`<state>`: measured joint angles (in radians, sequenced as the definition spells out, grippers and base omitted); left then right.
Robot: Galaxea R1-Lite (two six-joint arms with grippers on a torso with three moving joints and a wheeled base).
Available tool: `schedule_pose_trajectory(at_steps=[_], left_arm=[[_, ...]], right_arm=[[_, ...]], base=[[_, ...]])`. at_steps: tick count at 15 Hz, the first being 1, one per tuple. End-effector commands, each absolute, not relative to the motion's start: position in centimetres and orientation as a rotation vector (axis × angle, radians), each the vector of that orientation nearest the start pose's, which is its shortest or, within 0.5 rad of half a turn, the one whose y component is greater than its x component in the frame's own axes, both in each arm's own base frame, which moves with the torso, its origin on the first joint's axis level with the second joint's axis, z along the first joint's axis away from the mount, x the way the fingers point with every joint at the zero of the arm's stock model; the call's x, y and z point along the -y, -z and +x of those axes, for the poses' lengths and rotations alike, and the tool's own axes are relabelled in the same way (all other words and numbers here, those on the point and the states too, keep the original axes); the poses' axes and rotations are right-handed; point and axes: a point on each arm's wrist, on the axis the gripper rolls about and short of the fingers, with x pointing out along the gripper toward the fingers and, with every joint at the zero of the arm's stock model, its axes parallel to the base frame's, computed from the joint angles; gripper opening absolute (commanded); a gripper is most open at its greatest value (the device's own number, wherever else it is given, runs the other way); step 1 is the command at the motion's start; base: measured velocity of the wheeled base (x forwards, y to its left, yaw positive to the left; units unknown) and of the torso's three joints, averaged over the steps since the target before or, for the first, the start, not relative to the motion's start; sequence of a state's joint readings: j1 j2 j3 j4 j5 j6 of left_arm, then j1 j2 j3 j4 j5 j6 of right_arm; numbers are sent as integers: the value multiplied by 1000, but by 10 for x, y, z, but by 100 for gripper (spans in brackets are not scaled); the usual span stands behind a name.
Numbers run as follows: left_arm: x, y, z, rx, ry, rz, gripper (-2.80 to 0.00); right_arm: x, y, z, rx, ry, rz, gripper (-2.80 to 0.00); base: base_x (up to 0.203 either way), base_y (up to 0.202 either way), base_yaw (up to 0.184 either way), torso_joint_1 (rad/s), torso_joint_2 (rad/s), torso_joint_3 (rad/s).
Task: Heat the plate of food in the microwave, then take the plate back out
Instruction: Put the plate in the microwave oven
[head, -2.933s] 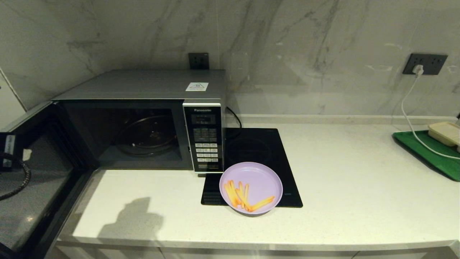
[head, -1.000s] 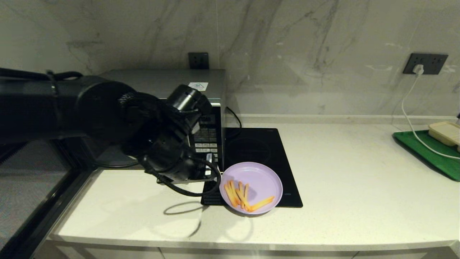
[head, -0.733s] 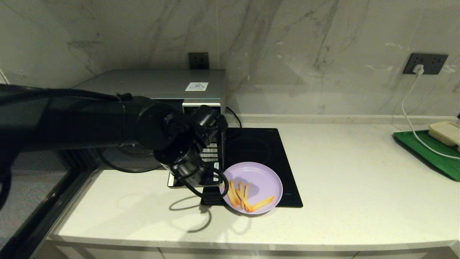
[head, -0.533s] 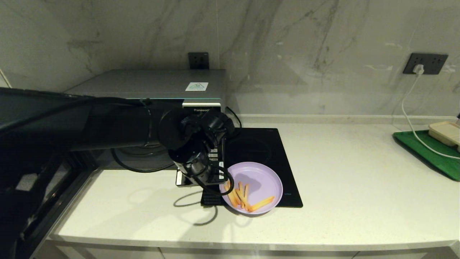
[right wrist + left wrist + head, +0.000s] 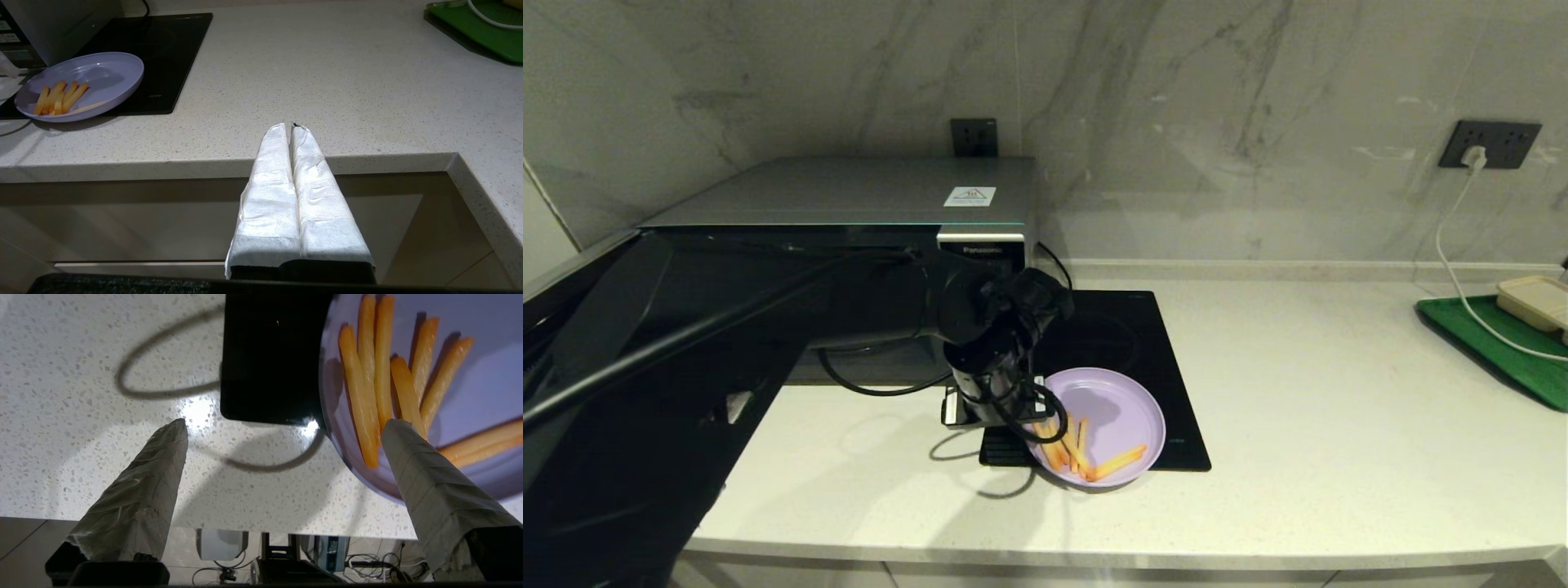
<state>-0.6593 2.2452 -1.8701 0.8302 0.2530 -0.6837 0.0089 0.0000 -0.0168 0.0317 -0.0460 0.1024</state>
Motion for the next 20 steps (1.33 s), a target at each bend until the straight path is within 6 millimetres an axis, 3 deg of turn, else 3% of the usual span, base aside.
schedule_pose_trajectory(at_steps=[1,5,12,20], left_arm=[[246,-145,340,-1130,-59,-96,0],[240,-142,346,-1147,-86,-99,0],[255,-126,344,-1171,-62,-55,0],[252,-118,349,-1181,-75,-56,0]], right_arm=[[1,-77,-24,-13,38,102,-280],[1,-77,-24,-13,38,102,-280],[1,-77,-24,-13,38,102,-280],[1,-77,-24,-13,38,102,-280]], base=[[0,0,0,0,0,0],[0,0,0,0,0,0],[0,0,0,0,0,0],[0,0,0,0,0,0]])
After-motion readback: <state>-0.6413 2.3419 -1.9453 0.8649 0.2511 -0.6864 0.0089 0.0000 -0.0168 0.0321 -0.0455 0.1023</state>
